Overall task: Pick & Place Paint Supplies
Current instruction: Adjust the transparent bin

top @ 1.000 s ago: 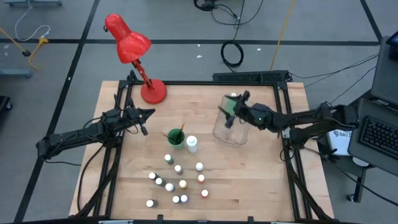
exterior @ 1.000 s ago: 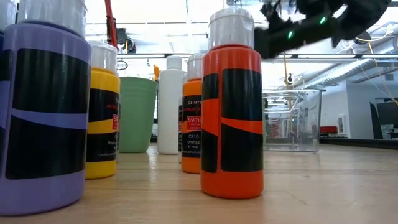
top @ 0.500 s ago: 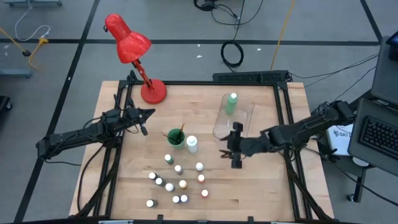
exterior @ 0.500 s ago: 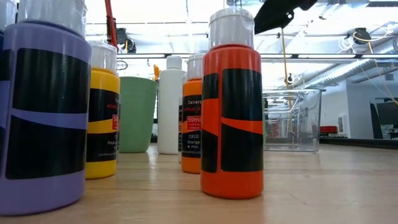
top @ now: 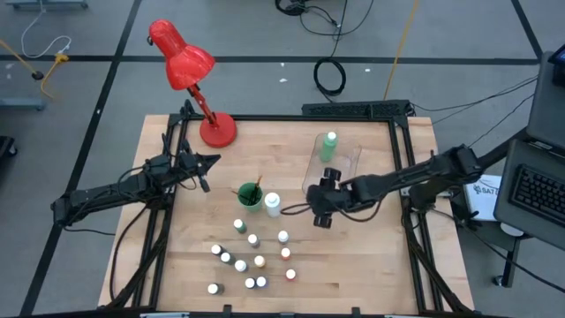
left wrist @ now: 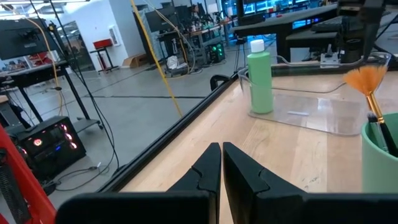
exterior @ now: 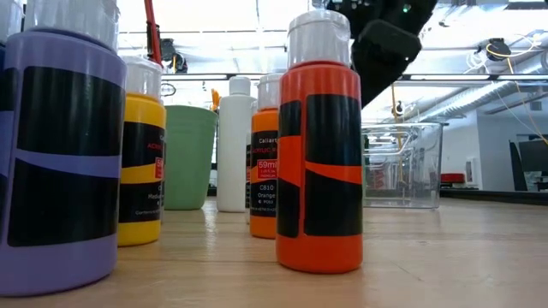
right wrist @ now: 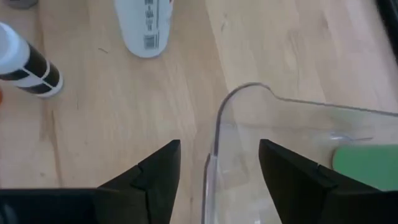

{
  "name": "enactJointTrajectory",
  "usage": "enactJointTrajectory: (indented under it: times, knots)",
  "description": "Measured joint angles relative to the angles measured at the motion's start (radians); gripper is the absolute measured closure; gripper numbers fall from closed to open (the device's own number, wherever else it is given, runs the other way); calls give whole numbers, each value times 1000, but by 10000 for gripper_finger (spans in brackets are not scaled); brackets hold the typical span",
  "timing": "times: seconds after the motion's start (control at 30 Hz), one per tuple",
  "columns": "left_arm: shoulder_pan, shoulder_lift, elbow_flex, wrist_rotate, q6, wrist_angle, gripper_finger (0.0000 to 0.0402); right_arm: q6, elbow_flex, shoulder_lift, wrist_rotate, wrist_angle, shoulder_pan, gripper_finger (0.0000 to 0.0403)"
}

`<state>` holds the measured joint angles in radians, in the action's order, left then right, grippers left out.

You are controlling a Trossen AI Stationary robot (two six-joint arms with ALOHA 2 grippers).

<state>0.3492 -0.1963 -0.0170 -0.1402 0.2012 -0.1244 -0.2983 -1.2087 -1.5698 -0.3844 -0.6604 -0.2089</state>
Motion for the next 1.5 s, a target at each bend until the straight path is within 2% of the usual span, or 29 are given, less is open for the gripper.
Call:
enactJointTrajectory:
  times: [0.17, 0.27, 0.53, 0.77, 1.07, 1.33, 1.5]
  knots:
    - [0, 0, 0, -1, 1, 0, 380, 6, 4, 0, 96, -16, 30, 216]
    - [0, 0, 0, -1, 2, 0, 380, 19, 20, 0, 101, -27, 33, 240]
    - [0, 0, 0, -1, 0, 1, 380, 61, 53, 0, 161, -25, 45, 312]
    - [0, 0, 0, -1, 3, 1, 380, 129, 56, 3, 238, -77, 44, 391]
    - [0, 0, 0, -1, 1, 1, 380, 149, 57, 2, 305, -166, 44, 397]
    - [0, 0, 0, -1, 0, 1, 380, 130, 57, 2, 308, -129, 44, 395]
    - [0, 0, 0, -1, 0, 1, 380, 152, 57, 3, 311, -165, 42, 401]
